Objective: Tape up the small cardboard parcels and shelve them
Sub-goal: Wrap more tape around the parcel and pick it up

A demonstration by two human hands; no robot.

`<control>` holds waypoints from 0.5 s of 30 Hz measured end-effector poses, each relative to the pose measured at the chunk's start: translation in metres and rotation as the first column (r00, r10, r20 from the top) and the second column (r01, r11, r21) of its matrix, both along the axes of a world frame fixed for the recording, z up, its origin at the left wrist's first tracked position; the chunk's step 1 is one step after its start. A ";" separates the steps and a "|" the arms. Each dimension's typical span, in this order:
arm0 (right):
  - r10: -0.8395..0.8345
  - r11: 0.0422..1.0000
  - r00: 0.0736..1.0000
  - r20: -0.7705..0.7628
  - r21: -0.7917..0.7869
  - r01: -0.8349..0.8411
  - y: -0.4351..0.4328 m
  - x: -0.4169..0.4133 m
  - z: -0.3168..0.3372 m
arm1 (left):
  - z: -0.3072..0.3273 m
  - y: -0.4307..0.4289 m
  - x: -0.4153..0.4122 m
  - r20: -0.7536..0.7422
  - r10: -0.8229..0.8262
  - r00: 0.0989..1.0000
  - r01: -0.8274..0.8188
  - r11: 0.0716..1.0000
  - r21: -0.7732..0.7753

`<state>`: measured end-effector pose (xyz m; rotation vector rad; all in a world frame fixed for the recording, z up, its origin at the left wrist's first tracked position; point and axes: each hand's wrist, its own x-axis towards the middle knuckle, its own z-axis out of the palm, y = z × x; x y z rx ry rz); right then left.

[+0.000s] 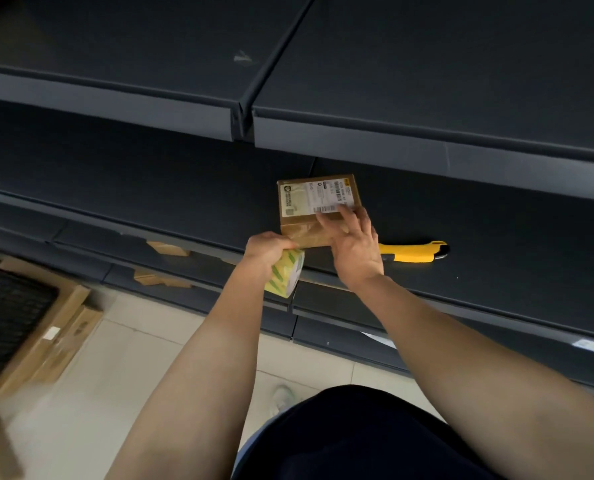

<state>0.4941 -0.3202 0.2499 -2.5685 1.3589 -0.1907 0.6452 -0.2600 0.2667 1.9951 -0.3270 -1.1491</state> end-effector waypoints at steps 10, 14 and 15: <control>-0.024 0.996 0.991 0.132 -0.077 0.034 0.015 0.010 0.014 | 0.002 0.033 0.015 -0.097 0.021 0.995 -0.025 0.999 -0.033; -0.193 0.948 0.910 0.367 0.310 0.076 0.057 0.020 0.022 | 0.005 0.036 0.006 -0.287 0.115 0.951 -0.162 0.976 -0.147; -0.276 0.843 0.904 0.328 0.534 0.063 0.065 0.021 0.023 | 0.006 0.036 0.002 -0.324 0.124 0.938 -0.185 0.969 -0.166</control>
